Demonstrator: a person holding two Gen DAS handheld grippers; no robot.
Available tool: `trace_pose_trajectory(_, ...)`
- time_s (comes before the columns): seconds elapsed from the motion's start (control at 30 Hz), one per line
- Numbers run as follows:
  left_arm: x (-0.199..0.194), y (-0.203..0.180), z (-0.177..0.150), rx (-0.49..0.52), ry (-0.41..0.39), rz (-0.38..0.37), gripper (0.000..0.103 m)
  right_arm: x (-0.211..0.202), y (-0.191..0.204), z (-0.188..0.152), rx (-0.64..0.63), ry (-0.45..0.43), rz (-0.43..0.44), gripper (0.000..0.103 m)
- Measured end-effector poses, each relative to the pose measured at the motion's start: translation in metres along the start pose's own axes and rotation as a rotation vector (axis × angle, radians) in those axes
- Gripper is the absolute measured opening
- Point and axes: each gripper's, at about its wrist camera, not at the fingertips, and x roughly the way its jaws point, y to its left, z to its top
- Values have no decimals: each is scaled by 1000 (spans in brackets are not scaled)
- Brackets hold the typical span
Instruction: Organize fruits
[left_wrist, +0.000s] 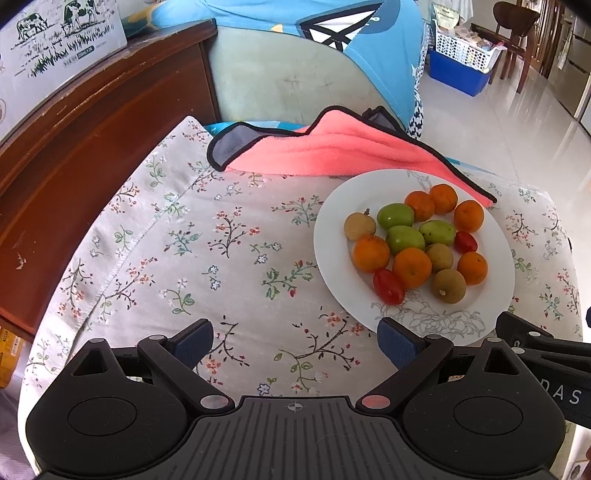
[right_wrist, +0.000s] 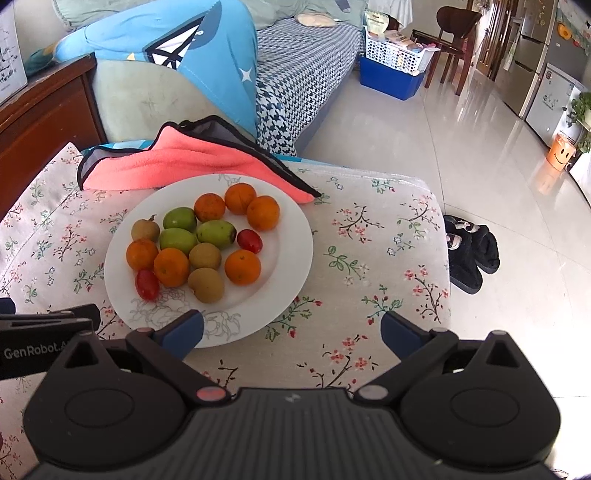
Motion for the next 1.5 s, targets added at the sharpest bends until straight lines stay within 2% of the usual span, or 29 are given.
trace_pose_trajectory(0.3, 0, -3, -2, 29, 1, 10, 97, 0, -2, 1, 19, -20, -12, 102)
trace_pose_trajectory(0.9, -1, 1, -5, 52, -3, 53, 97, 1, 5, -3, -14, -45, 25, 102)
trace_pose_trajectory(1.5, -5, 27, -20, 47, 20, 61, 97, -4, 23, -14, -86, -74, 167, 102)
